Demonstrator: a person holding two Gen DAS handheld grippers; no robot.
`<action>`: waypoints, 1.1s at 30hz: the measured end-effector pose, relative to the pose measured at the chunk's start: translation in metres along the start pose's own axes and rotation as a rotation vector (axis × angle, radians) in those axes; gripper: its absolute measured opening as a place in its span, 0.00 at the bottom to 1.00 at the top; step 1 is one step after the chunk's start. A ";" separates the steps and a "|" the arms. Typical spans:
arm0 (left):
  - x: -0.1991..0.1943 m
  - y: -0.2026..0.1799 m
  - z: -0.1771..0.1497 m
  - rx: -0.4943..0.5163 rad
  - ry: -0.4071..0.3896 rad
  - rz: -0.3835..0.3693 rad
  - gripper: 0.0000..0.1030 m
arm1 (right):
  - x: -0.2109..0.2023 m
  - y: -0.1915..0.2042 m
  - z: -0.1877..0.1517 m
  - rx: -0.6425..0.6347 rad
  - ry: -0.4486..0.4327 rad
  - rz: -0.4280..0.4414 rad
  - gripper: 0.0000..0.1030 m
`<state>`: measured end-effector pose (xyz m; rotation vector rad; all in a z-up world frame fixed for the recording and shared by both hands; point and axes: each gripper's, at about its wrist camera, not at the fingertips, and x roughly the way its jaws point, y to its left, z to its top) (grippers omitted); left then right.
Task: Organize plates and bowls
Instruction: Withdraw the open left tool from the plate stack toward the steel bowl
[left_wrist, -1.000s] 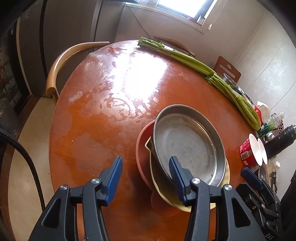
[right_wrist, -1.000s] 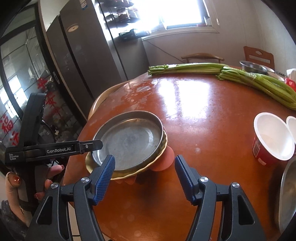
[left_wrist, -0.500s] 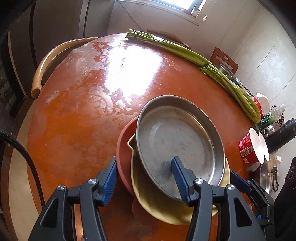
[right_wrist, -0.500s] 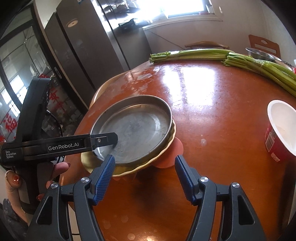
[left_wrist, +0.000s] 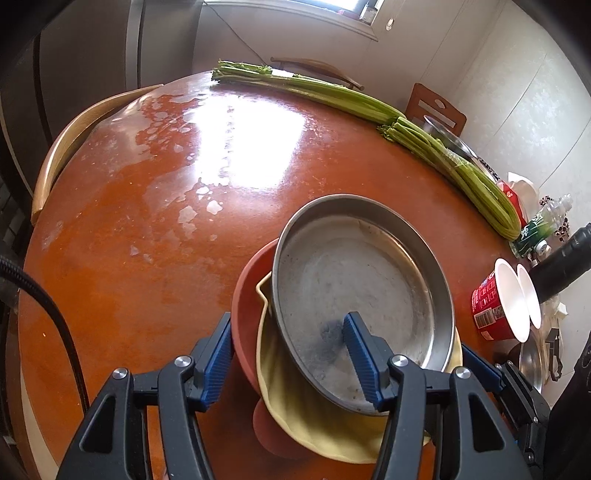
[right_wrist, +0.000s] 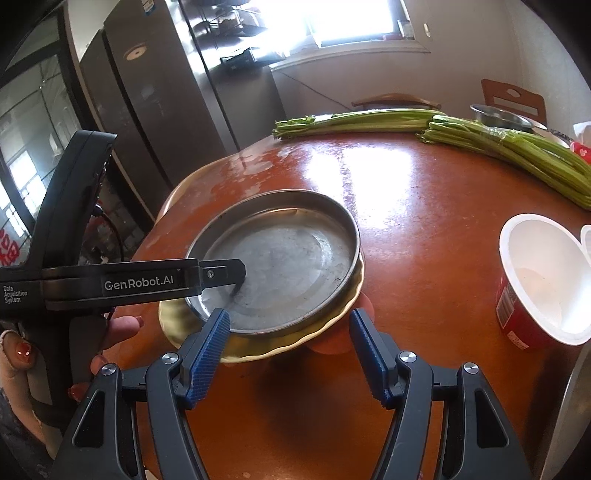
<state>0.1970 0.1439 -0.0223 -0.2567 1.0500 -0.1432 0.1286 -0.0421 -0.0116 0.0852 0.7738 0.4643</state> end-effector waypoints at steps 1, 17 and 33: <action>0.002 -0.003 0.002 0.006 -0.002 0.003 0.57 | -0.001 -0.001 0.000 0.001 -0.001 -0.001 0.67; -0.009 -0.005 0.005 0.031 -0.044 0.105 0.58 | -0.011 -0.003 0.004 -0.008 -0.029 -0.039 0.67; -0.065 -0.014 -0.019 0.029 -0.175 0.151 0.58 | -0.057 0.002 0.008 -0.041 -0.118 -0.100 0.67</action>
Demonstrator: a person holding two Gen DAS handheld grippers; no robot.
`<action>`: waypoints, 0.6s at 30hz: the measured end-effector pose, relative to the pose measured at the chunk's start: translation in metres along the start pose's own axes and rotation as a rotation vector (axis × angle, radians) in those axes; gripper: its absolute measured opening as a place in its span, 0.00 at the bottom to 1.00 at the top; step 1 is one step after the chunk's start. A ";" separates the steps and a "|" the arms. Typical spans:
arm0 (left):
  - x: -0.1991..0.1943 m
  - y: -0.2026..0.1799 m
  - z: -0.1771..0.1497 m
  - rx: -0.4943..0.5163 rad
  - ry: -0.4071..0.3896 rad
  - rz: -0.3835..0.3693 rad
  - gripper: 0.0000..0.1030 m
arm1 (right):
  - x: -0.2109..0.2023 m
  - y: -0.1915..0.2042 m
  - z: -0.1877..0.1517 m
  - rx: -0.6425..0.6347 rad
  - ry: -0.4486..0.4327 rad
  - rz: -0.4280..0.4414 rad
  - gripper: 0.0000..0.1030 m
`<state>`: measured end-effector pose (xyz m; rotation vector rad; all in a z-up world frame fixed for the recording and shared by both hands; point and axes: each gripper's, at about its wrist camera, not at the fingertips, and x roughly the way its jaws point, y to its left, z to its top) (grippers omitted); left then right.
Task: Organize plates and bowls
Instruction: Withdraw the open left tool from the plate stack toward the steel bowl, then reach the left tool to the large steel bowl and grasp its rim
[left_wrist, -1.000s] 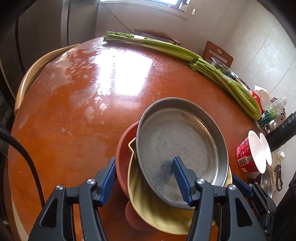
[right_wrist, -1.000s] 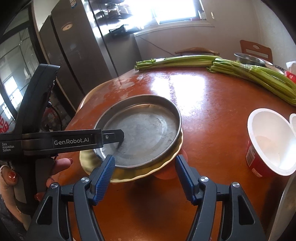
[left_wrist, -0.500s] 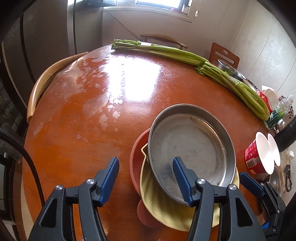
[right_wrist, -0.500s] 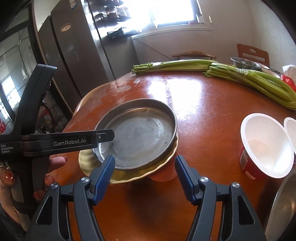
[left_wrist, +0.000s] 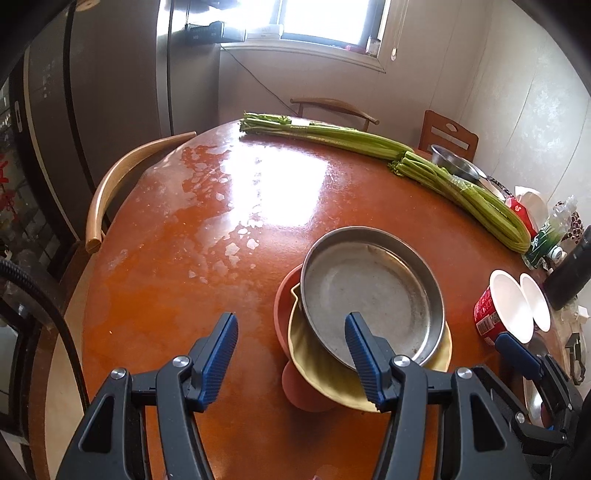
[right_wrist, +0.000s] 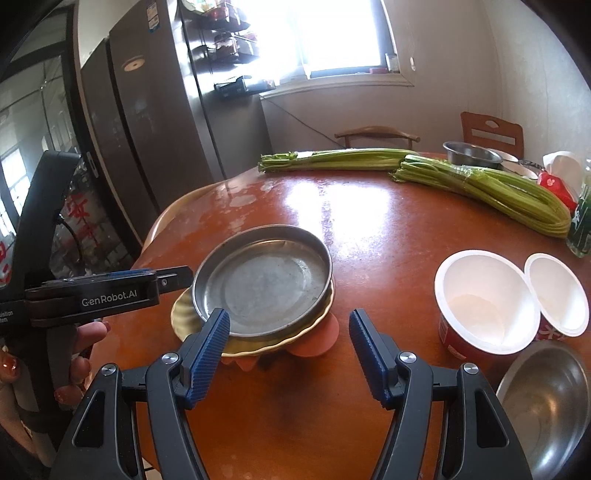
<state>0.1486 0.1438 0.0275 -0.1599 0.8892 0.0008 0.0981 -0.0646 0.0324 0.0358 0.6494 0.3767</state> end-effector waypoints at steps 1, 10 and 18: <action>-0.005 -0.004 -0.001 0.004 -0.013 0.004 0.58 | -0.006 -0.002 0.000 -0.002 -0.012 -0.010 0.67; -0.044 -0.065 -0.010 0.077 -0.082 -0.070 0.58 | -0.075 -0.039 0.003 0.003 -0.121 -0.116 0.67; -0.055 -0.130 -0.022 0.150 -0.089 -0.150 0.58 | -0.129 -0.103 -0.012 0.057 -0.167 -0.254 0.67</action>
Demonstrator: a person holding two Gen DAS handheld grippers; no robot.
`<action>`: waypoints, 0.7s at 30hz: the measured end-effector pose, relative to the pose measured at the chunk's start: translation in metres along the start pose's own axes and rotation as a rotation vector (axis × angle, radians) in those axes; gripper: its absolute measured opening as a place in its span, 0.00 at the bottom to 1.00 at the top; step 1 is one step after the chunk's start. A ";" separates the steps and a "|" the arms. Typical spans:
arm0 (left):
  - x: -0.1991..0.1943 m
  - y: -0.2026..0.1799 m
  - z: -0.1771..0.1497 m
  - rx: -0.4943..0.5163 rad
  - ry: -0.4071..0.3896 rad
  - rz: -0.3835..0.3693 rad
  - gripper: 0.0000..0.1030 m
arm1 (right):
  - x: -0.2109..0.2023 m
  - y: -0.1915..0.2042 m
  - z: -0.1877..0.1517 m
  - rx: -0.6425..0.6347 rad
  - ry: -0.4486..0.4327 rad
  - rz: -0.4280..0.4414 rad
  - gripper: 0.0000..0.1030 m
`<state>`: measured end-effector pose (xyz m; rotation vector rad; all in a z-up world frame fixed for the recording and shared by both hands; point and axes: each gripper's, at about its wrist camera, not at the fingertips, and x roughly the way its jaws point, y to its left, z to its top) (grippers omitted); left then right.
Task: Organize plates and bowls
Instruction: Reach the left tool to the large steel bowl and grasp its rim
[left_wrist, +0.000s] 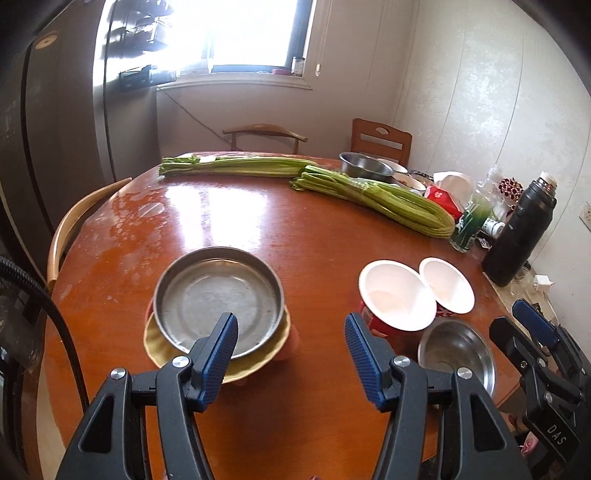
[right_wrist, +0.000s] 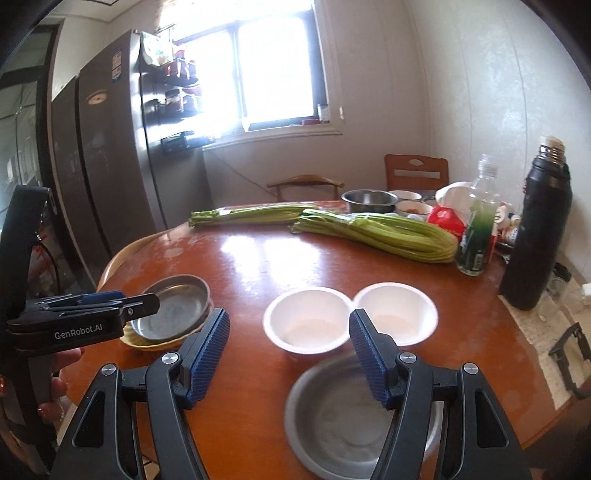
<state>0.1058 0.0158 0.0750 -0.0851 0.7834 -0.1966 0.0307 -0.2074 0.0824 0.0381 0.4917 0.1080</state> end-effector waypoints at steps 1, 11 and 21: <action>0.001 -0.007 -0.002 0.007 0.003 -0.010 0.58 | -0.002 -0.009 -0.002 0.008 0.003 -0.015 0.67; 0.031 -0.073 -0.020 0.055 0.078 -0.079 0.58 | 0.000 -0.082 -0.040 0.081 0.117 -0.077 0.67; 0.074 -0.112 -0.052 0.104 0.195 -0.106 0.58 | 0.027 -0.098 -0.078 0.089 0.240 -0.048 0.67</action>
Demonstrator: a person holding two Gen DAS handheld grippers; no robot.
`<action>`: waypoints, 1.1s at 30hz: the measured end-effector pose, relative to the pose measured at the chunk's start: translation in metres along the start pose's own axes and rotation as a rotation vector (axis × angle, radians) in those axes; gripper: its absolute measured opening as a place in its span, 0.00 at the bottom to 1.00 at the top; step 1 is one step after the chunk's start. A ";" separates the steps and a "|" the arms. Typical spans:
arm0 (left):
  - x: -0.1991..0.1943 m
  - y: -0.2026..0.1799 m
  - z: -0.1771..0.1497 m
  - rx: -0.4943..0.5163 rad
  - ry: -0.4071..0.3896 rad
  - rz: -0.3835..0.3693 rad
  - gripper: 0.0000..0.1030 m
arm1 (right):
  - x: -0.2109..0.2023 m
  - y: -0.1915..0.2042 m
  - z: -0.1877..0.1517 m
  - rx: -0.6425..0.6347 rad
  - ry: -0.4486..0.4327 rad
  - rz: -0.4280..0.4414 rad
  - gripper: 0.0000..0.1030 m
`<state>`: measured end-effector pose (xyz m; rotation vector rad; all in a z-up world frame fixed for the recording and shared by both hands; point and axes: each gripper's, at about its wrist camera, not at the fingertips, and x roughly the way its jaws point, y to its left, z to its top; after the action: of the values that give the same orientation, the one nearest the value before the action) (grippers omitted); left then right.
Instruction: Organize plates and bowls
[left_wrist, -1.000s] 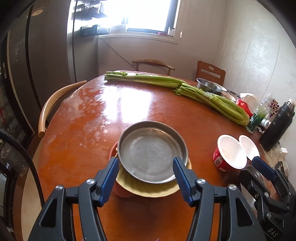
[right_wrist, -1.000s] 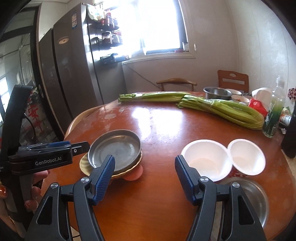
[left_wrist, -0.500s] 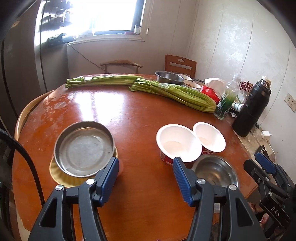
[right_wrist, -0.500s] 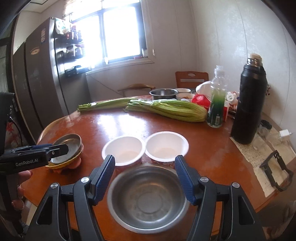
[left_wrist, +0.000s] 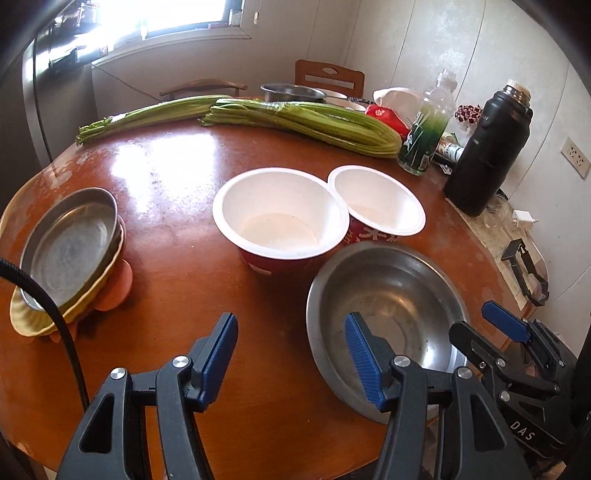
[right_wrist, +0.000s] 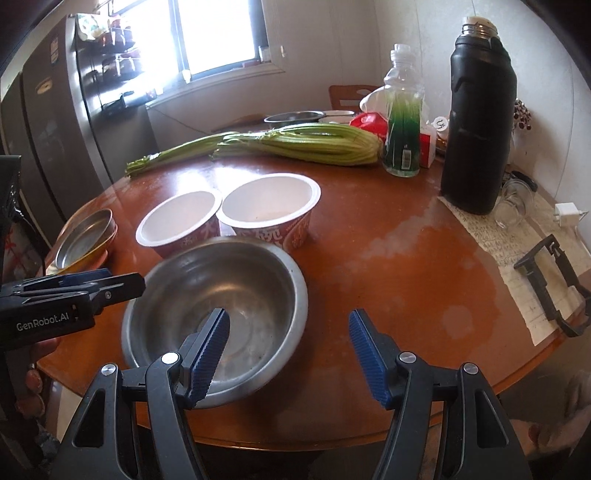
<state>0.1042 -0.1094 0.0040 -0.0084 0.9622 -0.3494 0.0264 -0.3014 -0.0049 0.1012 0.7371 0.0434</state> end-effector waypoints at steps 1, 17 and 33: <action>0.004 -0.003 -0.001 0.004 0.009 -0.003 0.58 | 0.002 0.001 -0.001 -0.007 0.006 0.003 0.67; 0.028 -0.018 -0.001 0.013 0.061 -0.139 0.49 | 0.017 0.017 -0.004 -0.090 0.023 0.046 0.51; -0.003 0.021 -0.025 0.004 0.047 -0.047 0.49 | 0.008 0.067 -0.009 -0.177 0.028 0.127 0.52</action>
<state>0.0889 -0.0846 -0.0113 -0.0190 1.0093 -0.3961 0.0256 -0.2339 -0.0096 -0.0218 0.7513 0.2310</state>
